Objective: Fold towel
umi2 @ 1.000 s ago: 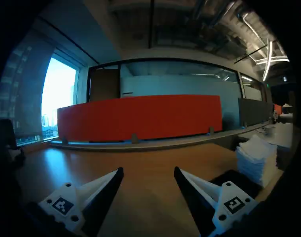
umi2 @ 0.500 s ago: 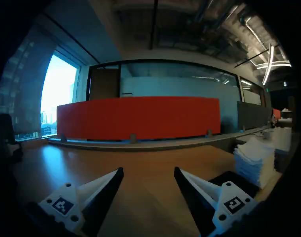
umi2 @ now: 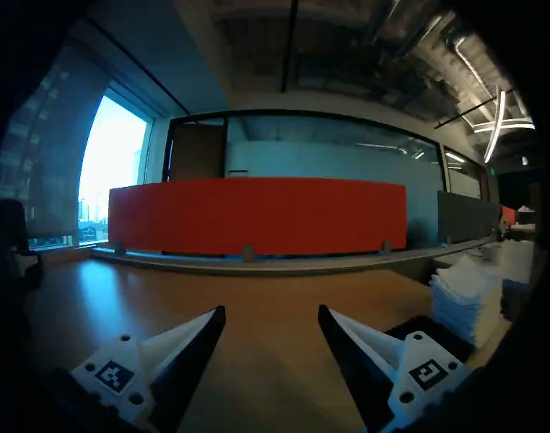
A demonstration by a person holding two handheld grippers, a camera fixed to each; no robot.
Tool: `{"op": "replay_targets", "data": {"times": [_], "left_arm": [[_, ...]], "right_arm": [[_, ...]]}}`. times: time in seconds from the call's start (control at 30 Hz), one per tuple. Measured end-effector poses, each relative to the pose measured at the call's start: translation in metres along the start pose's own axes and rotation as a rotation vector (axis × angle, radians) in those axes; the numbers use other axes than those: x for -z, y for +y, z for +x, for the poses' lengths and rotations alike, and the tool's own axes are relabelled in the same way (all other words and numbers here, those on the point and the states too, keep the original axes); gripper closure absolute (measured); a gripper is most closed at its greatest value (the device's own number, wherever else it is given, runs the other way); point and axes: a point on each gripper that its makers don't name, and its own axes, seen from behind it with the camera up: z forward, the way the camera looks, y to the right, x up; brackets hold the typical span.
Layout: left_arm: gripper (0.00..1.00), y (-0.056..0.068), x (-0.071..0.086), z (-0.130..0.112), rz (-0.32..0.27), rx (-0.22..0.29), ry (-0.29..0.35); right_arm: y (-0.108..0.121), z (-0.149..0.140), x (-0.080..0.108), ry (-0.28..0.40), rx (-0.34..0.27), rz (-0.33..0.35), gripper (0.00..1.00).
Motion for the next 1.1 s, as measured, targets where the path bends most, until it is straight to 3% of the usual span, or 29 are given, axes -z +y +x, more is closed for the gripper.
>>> {"op": "replay_targets", "data": {"times": [1.1], "left_arm": [[0.09,-0.0007,-0.0008,-0.0016,0.000,0.000,0.001]], "right_arm": [[-0.0004,-0.0016,0.0020,-0.001,0.000,0.004,0.01]]}}
